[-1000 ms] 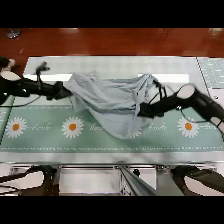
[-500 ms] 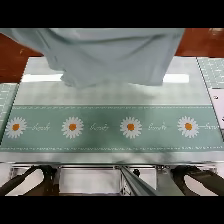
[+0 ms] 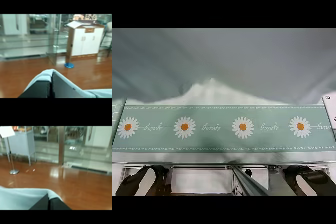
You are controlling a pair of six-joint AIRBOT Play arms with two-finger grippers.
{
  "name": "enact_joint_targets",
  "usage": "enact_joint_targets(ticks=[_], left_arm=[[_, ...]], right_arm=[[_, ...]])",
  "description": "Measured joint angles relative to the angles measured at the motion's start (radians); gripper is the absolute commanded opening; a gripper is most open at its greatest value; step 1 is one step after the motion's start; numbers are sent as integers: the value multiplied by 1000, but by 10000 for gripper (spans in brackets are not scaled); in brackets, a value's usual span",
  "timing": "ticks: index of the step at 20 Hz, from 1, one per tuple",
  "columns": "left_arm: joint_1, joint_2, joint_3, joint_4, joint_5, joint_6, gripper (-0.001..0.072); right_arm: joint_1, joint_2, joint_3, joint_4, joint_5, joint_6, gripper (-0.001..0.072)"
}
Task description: Fold the shirts.
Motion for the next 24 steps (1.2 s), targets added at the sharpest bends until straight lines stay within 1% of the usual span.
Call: enact_joint_targets(ticks=[5, 6, 8, 10, 12, 14, 16, 18, 21, 24], left_arm=[[-339, 109, 11, 376, -27, -83, 22], [-397, 118, 11, 448, -49, -100, 22], [-476, 117, 9, 547, -68, -122, 22], [-518, 89, -4, 613, -94, -136, 22], [-540, 41, -26, 645, -98, -142, 22], [-552, -35, -58, 669, -106, -147, 22], [-557, -130, -98, 679, -93, -147, 23], [-560, -244, -133, 692, -74, -146, 22], [-562, -415, -156, 698, 11, -156, 23], [-562, -571, -164, 700, 111, -212, 23]], right_arm=[[0, 43, 4, -21, 93, 5, 35], [0, 47, 3, -21, 105, 11, 35], [0, 51, -14, -18, 118, 22, 35], [0, 53, -67, 3, 133, 29, 35], [0, 53, -173, 18, 140, 37, 35], [0, 48, -331, 32, 130, 43, 35], [0, 30, -505, 37, 69, 43, 35], [-3, -26, -643, 8, -15, 43, 35], [-49, -176, -737, -24, -140, 54, 35], [-137, -359, -722, 13, -233, 61, 35]])
